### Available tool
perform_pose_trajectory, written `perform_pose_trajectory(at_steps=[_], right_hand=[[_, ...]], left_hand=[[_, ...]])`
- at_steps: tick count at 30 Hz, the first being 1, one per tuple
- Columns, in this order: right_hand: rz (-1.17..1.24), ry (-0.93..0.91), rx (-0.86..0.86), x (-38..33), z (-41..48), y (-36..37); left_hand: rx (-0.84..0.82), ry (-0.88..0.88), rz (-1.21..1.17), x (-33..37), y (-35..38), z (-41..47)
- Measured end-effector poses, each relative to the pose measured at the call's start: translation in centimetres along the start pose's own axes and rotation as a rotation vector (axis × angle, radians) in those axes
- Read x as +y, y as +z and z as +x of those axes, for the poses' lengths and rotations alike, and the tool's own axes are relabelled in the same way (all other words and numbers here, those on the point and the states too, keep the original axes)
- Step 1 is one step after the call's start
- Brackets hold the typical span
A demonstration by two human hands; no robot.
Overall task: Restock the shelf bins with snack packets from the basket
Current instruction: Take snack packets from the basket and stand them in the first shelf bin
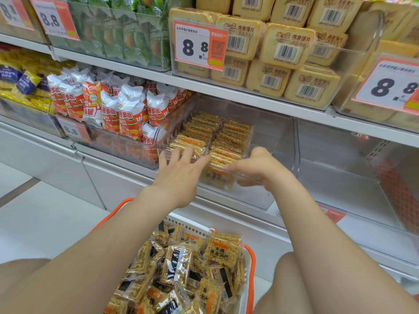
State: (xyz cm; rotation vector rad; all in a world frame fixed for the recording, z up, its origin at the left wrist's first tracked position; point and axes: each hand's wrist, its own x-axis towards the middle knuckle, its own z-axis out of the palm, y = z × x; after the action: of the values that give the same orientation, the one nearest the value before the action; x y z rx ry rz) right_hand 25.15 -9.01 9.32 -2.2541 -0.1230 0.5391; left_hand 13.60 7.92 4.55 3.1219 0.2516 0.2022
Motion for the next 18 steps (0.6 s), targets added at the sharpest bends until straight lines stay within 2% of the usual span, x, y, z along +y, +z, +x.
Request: perform_pose_trajectory(at_steps=[3, 7, 12, 16, 18], right_hand=[[0.053, 0.029, -0.061, 0.0, 0.8, -0.1], [-0.035, -0.070, -0.050, 0.8, 2.7, 0.5], [0.127, -0.058, -0.138, 0.8, 2.8, 0.5], [0.103, -0.060, -0.144, 0.6, 2.1, 0.4], [0.037, -0.033, -0.125, 0.5, 1.6, 0.3]], left_hand=[[0.025, -0.018, -0.019, 0.2, 0.0, 0.3], [0.053, -0.051, -0.091, 0.3, -0.4, 0.4], [0.029, -0.043, -0.080, 0.2, -1.0, 0.4], [0.005, -0.039, -0.079, 0.7, -0.8, 0.3], [0.052, -0.048, -0.073, 0.9, -0.5, 0.3]])
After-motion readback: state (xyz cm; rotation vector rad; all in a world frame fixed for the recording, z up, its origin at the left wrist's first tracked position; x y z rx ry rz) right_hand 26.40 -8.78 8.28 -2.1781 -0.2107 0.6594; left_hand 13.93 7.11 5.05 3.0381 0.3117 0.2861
